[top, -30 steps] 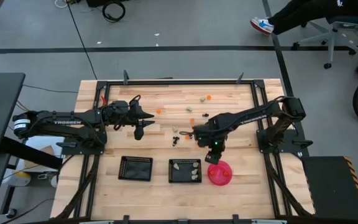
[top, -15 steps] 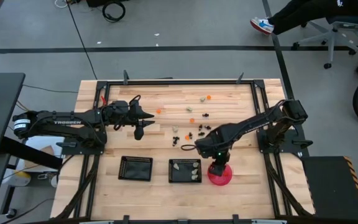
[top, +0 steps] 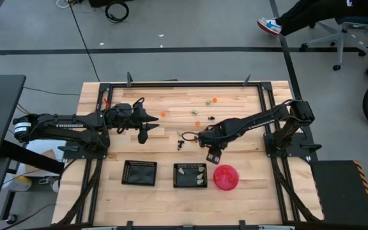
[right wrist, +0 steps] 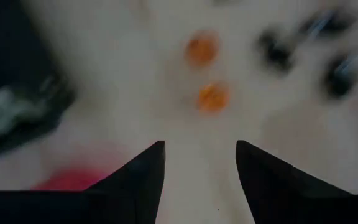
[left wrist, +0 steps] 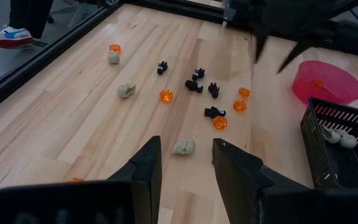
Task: Sort Halloween decoration
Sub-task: Put the orange pumpkin toy into the pink bowl
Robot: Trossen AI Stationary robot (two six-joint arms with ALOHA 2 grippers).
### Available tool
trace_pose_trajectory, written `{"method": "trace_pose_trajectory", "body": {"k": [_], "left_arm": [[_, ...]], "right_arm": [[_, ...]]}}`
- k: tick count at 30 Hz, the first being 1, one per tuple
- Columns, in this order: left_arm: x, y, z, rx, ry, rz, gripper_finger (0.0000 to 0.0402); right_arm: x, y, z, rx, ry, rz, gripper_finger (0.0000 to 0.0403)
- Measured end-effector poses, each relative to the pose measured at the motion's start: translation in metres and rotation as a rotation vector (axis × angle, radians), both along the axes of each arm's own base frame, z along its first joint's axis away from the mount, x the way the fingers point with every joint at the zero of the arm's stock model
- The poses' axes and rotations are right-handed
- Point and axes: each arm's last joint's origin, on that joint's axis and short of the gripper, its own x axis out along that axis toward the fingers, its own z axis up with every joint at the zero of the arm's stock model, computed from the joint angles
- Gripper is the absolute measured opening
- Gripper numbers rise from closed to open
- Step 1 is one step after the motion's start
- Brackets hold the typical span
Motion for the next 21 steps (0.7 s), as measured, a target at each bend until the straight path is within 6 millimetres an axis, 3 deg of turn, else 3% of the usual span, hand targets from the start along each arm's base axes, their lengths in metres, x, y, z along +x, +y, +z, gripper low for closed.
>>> {"method": "trace_pose_trajectory", "body": {"k": [7,21], "left_arm": [[0.0,0.0,0.0,0.0,0.001,0.0,0.0116],[0.0,0.0,-0.001,-0.003,0.009,0.0,0.0116]], "right_arm": [[0.015,-0.002,-0.001,-0.103,-0.175,0.066,0.0218],[-0.007,-0.007,-0.051,-0.168,-0.179,0.045,0.024]]}}
